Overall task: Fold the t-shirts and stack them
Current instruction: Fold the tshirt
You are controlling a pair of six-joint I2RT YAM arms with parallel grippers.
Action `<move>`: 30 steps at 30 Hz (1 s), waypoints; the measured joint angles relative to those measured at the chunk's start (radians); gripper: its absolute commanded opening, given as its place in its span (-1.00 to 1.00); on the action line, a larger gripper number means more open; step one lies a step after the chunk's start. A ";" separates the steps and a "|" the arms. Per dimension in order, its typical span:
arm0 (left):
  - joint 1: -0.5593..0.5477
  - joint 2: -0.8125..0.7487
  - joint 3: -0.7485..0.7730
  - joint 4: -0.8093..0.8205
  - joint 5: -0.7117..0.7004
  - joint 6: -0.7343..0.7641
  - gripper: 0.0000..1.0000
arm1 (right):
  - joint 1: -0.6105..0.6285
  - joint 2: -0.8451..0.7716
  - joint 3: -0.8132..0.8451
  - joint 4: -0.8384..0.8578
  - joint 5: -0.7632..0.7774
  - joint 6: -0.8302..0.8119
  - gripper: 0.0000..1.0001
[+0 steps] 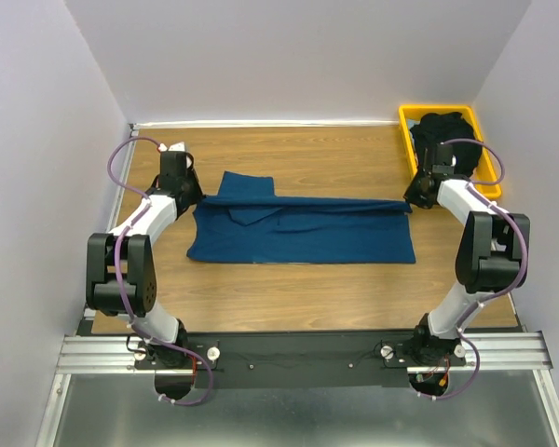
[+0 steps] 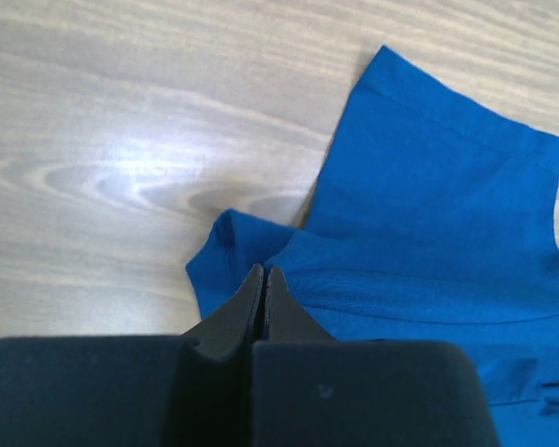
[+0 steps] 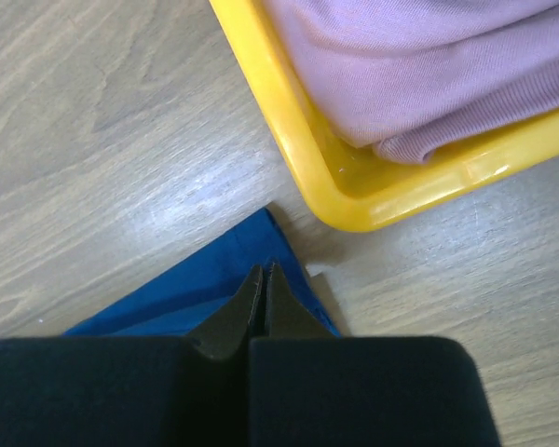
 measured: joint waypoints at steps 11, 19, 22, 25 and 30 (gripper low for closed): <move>0.002 -0.064 -0.171 0.027 0.001 -0.036 -1.00 | 0.000 -0.030 -0.104 0.010 0.023 0.033 -0.94; 0.004 -0.077 -0.198 0.030 -0.016 -0.056 -0.40 | -0.003 -0.029 -0.137 0.013 0.025 0.048 -0.37; 0.011 -0.111 -0.219 0.027 -0.039 -0.057 0.16 | -0.012 -0.033 -0.140 0.013 0.030 0.041 -0.09; 0.016 -0.140 -0.220 0.028 -0.054 -0.057 0.43 | -0.017 -0.059 -0.143 0.006 0.030 0.038 0.02; -0.009 -0.160 -0.173 0.027 -0.099 -0.033 0.45 | -0.005 -0.142 -0.134 -0.014 0.030 0.016 0.21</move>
